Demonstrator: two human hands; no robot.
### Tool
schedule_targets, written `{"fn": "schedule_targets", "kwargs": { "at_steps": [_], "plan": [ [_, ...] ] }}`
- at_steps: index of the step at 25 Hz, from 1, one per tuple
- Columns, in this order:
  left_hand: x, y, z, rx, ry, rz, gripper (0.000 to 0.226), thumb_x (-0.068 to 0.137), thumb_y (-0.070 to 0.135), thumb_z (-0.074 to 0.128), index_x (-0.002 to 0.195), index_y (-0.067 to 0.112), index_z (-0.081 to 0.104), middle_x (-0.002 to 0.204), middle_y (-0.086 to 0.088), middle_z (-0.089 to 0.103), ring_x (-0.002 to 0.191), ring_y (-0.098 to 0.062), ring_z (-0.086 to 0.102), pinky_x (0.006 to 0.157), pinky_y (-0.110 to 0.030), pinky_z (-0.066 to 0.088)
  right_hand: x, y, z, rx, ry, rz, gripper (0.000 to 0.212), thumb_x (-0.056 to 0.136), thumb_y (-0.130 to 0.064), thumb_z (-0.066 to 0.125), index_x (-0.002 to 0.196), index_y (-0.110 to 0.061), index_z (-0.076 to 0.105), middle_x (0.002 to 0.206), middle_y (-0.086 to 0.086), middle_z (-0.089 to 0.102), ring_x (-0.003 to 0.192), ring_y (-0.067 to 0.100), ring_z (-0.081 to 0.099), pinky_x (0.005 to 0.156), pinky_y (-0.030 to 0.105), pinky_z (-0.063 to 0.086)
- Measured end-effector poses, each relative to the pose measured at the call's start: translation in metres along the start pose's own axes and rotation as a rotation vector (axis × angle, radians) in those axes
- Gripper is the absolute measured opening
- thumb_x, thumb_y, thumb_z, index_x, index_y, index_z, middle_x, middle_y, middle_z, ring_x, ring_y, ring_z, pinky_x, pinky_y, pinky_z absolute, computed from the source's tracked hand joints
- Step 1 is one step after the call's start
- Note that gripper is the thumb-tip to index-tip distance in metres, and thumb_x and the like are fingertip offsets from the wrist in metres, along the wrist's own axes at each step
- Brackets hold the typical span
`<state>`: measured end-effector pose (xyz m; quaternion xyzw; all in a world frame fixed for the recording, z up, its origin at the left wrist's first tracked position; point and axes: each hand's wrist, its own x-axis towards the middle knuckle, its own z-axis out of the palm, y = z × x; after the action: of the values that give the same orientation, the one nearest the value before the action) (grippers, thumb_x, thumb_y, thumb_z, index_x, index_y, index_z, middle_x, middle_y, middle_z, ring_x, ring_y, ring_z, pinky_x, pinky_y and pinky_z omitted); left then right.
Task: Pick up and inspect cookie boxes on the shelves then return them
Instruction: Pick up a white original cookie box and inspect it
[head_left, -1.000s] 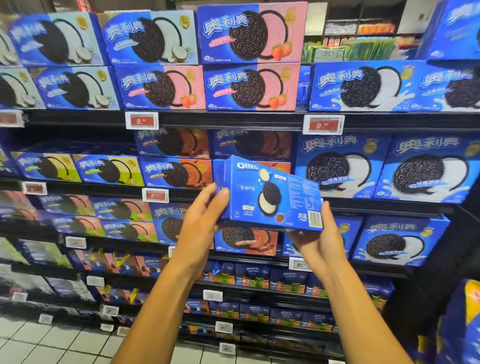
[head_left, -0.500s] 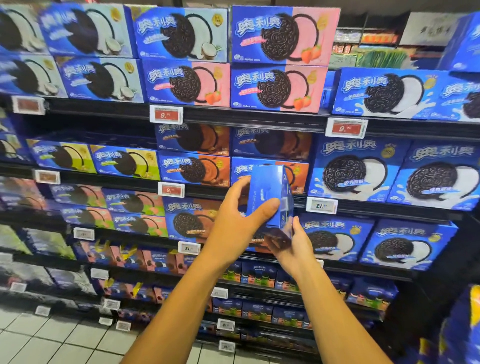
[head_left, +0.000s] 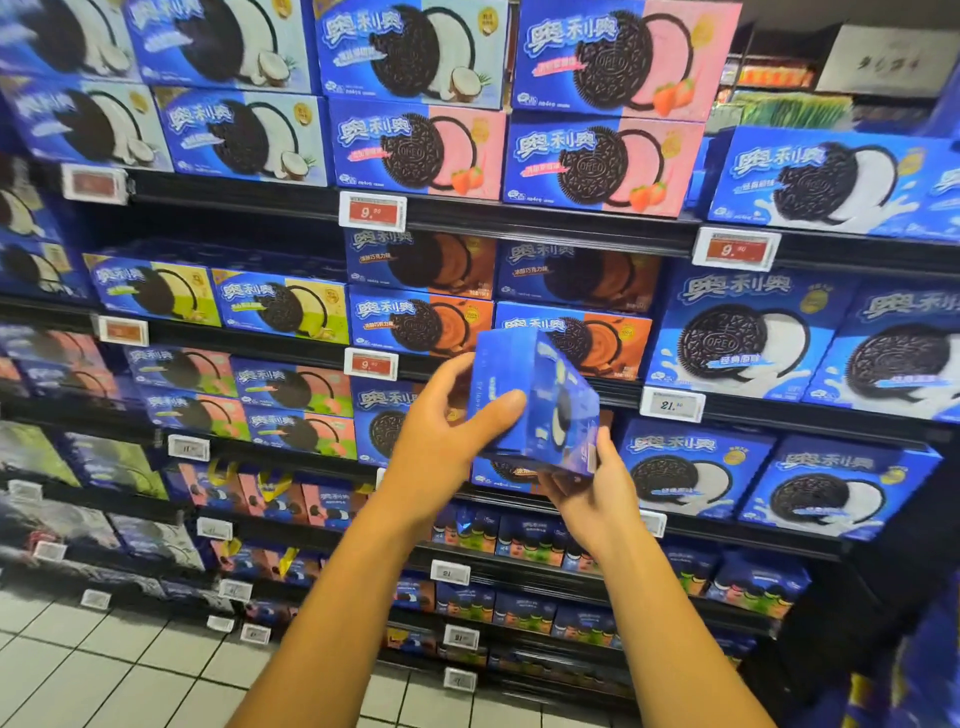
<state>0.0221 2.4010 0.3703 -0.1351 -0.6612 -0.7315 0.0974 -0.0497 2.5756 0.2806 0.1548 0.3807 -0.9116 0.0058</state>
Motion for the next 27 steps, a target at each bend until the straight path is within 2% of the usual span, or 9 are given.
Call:
{"fn": "schedule_targets", "kwargs": {
  "at_steps": [3, 7, 12, 15, 17, 20, 22, 25, 27],
  "plan": [
    [0.004, -0.005, -0.025, -0.231, 0.12, -0.107, 0.044, 0.085, 0.04, 0.06, 0.118, 0.012, 0.063, 0.108, -0.003, 0.075, 0.095, -0.015, 0.068, 0.08, -0.038, 0.052, -0.017, -0.025, 0.001, -0.035, -0.06, -0.085, 0.035, 0.1, -0.04, 0.056, 0.122, -0.014, 0.064, 0.103, 0.007, 0.078, 0.083, 0.02, 0.076, 0.058, 0.034, 0.06],
    [0.011, -0.012, -0.048, -0.52, 0.173, -0.232, 0.039, 0.096, 0.038, 0.049, 0.126, 0.017, 0.062, 0.12, -0.009, 0.071, 0.107, -0.026, 0.063, 0.092, -0.052, 0.047, -0.049, -0.057, 0.017, -0.126, -0.139, -0.239, 0.032, 0.101, -0.035, 0.052, 0.122, -0.014, 0.065, 0.106, 0.006, 0.077, 0.09, 0.019, 0.076, 0.063, 0.033, 0.06],
    [0.016, -0.014, -0.058, -0.561, 0.102, -0.31, 0.043, 0.103, 0.038, 0.042, 0.091, 0.025, 0.081, 0.11, -0.01, 0.073, 0.108, -0.033, 0.055, 0.089, -0.055, 0.041, -0.086, -0.074, 0.048, -0.297, -0.141, -0.408, 0.035, 0.1, -0.038, 0.057, 0.076, -0.031, 0.083, 0.091, -0.003, 0.079, 0.081, 0.014, 0.076, 0.06, 0.026, 0.059],
    [0.016, -0.015, -0.062, -0.558, 0.097, -0.313, 0.042, 0.102, 0.036, 0.043, 0.088, 0.024, 0.081, 0.106, -0.011, 0.073, 0.107, -0.033, 0.052, 0.093, -0.059, 0.039, -0.095, -0.073, 0.054, -0.323, -0.131, -0.446, 0.034, 0.099, -0.04, 0.059, 0.078, -0.028, 0.082, 0.095, -0.002, 0.079, 0.083, 0.018, 0.077, 0.061, 0.026, 0.059],
    [0.013, -0.016, -0.065, -0.555, 0.103, -0.301, 0.039, 0.1, 0.037, 0.045, 0.092, 0.024, 0.081, 0.11, -0.01, 0.073, 0.107, -0.033, 0.057, 0.098, -0.06, 0.041, -0.098, -0.072, 0.052, -0.328, -0.155, -0.437, 0.034, 0.1, -0.039, 0.057, 0.08, -0.028, 0.082, 0.096, -0.001, 0.079, 0.084, 0.019, 0.076, 0.062, 0.027, 0.06],
    [0.008, -0.011, -0.073, -0.579, 0.015, -0.183, 0.034, 0.092, 0.034, 0.049, 0.111, 0.024, 0.076, 0.123, -0.006, 0.07, 0.105, -0.023, 0.067, 0.079, -0.044, 0.057, -0.099, -0.067, 0.05, -0.338, -0.176, -0.401, 0.033, 0.1, -0.035, 0.055, 0.082, -0.032, 0.082, 0.096, -0.001, 0.079, 0.085, 0.015, 0.075, 0.063, 0.032, 0.062],
    [0.01, -0.006, -0.079, -0.575, -0.024, -0.08, 0.044, 0.092, 0.029, 0.045, 0.133, 0.024, 0.06, 0.134, -0.004, 0.063, 0.108, -0.02, 0.067, 0.072, -0.036, 0.06, -0.097, -0.063, 0.049, -0.363, -0.178, -0.394, 0.024, 0.098, -0.033, 0.057, 0.1, -0.024, 0.079, 0.102, 0.002, 0.078, 0.087, 0.015, 0.073, 0.064, 0.033, 0.062],
    [0.014, -0.003, -0.081, -0.466, -0.015, -0.001, 0.046, 0.101, 0.024, 0.035, 0.147, 0.025, 0.043, 0.142, -0.003, 0.057, 0.119, -0.022, 0.062, 0.08, -0.037, 0.06, -0.093, -0.059, 0.051, -0.397, -0.211, -0.422, 0.029, 0.099, -0.033, 0.056, 0.117, -0.019, 0.072, 0.104, 0.002, 0.077, 0.088, 0.015, 0.071, 0.071, 0.034, 0.06],
    [0.015, -0.005, -0.081, -0.392, 0.037, 0.042, 0.049, 0.1, 0.022, 0.043, 0.149, 0.027, 0.038, 0.139, -0.001, 0.06, 0.117, -0.02, 0.064, 0.08, -0.033, 0.06, -0.09, -0.056, 0.051, -0.418, -0.232, -0.43, 0.031, 0.1, -0.035, 0.053, 0.12, -0.02, 0.07, 0.107, 0.002, 0.076, 0.093, 0.017, 0.07, 0.078, 0.036, 0.058]
  ]
}}
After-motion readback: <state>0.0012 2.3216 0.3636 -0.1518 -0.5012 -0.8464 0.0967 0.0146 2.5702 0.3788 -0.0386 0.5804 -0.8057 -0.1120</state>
